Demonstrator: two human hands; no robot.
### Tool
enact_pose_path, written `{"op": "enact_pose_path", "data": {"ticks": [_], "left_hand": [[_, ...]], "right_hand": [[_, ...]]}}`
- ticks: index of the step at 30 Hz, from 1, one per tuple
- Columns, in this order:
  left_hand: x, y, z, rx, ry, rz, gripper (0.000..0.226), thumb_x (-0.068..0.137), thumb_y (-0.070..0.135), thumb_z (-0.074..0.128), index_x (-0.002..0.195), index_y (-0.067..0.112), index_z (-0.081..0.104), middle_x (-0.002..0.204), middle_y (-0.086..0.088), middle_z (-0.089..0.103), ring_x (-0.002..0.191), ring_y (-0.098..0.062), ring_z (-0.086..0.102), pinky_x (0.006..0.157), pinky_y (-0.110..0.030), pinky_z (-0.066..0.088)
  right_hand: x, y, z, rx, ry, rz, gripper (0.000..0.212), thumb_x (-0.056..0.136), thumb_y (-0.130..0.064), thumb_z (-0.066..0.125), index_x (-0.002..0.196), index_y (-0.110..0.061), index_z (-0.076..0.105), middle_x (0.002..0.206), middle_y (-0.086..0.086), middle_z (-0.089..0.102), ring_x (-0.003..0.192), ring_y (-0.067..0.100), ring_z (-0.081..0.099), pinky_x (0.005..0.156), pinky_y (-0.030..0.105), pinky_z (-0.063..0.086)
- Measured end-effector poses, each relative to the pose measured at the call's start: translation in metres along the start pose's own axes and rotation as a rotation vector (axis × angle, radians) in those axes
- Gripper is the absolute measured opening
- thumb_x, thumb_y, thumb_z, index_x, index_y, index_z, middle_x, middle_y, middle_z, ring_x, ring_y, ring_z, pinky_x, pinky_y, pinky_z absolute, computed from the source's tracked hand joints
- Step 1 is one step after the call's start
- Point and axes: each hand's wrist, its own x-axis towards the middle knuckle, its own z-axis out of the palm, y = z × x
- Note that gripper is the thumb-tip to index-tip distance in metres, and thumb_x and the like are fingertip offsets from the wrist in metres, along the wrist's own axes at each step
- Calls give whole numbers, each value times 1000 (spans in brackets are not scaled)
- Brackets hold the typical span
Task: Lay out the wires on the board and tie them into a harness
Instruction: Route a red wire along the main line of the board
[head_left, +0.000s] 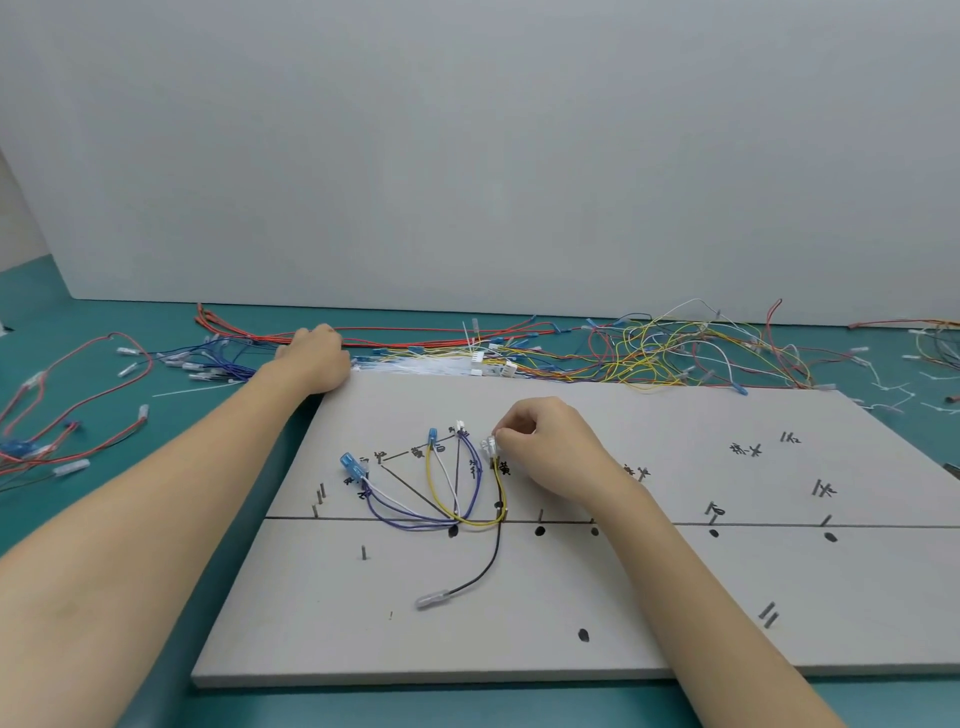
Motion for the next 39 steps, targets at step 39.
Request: {"op": "enact_pose_path", "data": {"ticks": [39], "left_hand": [[-82,93,-131,-482,951,587,73,84,13,56,147,-6,25,144,-19,27,142,-25,29,118,-25,22]], "right_hand": [[-11,-24,-12,579,58,-123,19,91,-26,63,109,-30,65,92,9,70,73,9,57,61,21,45]]}}
